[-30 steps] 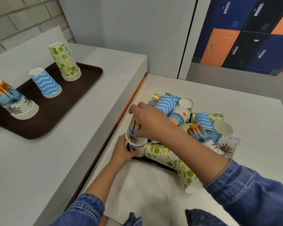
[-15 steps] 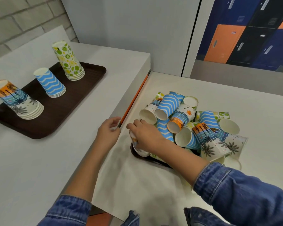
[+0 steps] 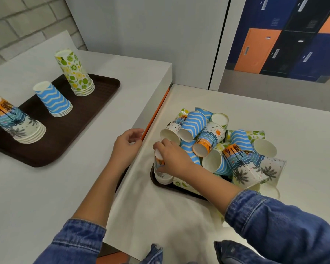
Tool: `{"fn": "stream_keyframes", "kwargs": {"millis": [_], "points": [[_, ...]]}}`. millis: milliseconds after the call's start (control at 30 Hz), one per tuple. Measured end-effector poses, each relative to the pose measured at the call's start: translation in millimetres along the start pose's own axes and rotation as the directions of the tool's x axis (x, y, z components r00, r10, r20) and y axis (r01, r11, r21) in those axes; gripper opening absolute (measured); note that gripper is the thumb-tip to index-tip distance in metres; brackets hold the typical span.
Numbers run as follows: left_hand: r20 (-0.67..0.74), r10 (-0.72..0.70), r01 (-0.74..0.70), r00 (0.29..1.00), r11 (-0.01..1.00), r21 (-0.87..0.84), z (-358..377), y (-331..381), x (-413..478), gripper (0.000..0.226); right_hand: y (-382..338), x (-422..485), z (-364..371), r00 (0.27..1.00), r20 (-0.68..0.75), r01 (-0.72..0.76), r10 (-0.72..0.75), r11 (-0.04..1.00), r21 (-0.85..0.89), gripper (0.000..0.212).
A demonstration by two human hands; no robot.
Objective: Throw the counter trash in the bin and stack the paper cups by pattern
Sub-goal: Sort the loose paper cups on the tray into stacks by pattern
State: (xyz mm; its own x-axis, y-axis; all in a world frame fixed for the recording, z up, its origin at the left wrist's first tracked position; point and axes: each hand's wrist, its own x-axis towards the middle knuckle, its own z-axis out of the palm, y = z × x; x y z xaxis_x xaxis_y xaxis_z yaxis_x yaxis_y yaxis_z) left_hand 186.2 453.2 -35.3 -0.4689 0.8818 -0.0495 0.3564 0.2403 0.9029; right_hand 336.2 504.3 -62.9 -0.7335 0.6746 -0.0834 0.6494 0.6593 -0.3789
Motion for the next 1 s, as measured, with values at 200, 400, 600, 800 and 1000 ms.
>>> {"fn": "stream_keyframes", "kwargs": {"millis": [200, 400, 600, 800, 1000], "points": [[0.043, -0.002, 0.002, 0.999, 1.0, -0.016, 12.0, 14.5, 15.8, 0.024, 3.3, -10.6, -6.8, 0.998, 0.058, -0.034, 0.032, 0.999, 0.042, 0.101], [0.186, -0.119, 0.116, 0.975, 0.993, 0.029, 41.9, 39.9, 61.7, 0.035, 32.1, -43.3, -73.4, 0.986, -0.109, -0.109, 0.124, 0.986, 0.129, 0.067], [0.364, -0.414, 0.309, 0.834, 0.898, 0.313, 78.5, 52.8, 91.6, 0.087, 81.2, -54.1, -109.0, 0.992, -0.003, -0.115, 0.123, 0.92, -0.376, 0.063], [0.373, -0.506, 0.367, 0.778, 0.847, 0.384, 92.2, 48.4, 98.1, 0.097, 90.6, -46.7, -86.2, 0.994, 0.107, 0.046, 0.017, 0.828, -0.559, 0.066], [0.36, -0.506, 0.357, 0.784, 0.841, 0.407, 95.4, 41.1, 100.2, 0.091, 92.1, -39.5, -72.0, 0.995, 0.077, 0.091, -0.056, 0.791, -0.605, 0.058]]}}
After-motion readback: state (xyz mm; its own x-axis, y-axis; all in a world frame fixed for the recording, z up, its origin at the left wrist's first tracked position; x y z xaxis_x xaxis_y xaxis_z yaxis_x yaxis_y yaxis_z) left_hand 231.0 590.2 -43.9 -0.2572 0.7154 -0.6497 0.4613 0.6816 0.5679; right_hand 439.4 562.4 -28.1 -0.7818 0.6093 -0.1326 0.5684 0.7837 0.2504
